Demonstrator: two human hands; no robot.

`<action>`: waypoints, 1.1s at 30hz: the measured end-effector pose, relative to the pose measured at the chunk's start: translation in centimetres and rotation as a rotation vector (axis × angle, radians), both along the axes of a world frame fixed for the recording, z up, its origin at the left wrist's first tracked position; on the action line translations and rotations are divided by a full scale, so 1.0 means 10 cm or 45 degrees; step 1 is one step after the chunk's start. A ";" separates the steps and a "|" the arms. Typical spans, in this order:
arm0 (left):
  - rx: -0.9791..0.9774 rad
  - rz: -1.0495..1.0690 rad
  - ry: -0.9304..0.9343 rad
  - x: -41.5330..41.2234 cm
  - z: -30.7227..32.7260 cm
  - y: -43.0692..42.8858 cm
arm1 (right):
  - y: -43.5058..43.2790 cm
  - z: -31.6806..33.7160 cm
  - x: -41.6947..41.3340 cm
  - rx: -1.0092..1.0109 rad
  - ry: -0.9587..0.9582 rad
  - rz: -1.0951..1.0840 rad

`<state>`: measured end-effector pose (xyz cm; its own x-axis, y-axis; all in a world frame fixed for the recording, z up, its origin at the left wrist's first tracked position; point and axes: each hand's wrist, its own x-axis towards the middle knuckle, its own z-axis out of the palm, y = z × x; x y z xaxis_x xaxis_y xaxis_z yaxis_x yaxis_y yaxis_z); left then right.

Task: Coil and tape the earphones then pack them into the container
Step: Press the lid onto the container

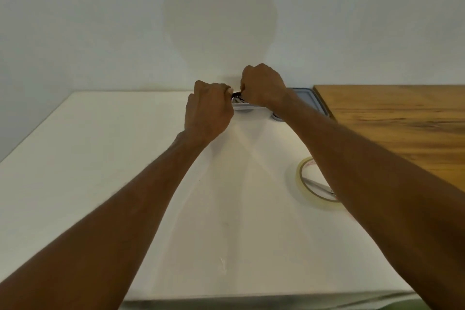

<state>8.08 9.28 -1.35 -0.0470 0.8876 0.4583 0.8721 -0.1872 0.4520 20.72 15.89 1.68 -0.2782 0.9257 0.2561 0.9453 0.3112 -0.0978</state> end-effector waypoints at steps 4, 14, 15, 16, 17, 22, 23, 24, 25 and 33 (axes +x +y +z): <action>-0.050 -0.037 0.248 -0.01 0.03 -0.02 | -0.03 0.07 0.01 -0.058 0.030 0.076; 0.010 -0.230 0.368 0.27 0.03 -0.14 | -0.50 0.01 0.50 0.105 0.537 -0.505; 0.025 -0.246 0.361 0.30 0.02 -0.16 | -0.55 -0.03 0.54 0.021 0.494 -0.530; 0.037 -0.260 0.334 0.33 0.02 -0.18 | -0.61 -0.06 0.56 -0.054 0.438 -0.524; 0.042 -0.269 0.304 0.36 0.02 -0.20 | -0.65 -0.09 0.57 -0.111 0.385 -0.500; 0.031 -0.244 0.201 0.39 0.04 -0.29 | -0.78 -0.16 0.53 0.048 0.097 -0.395; 0.032 -0.243 0.177 0.38 0.04 -0.32 | -0.80 -0.16 0.53 0.107 0.070 -0.347; 0.044 -0.245 0.158 0.38 0.04 -0.33 | -0.81 -0.16 0.53 0.144 0.041 -0.293; 0.062 -0.249 0.146 0.37 0.05 -0.35 | -0.81 -0.16 0.53 0.163 -0.013 -0.236; 0.119 -0.292 -0.043 0.34 0.09 -0.36 | -0.82 -0.10 0.48 0.311 -0.228 -0.225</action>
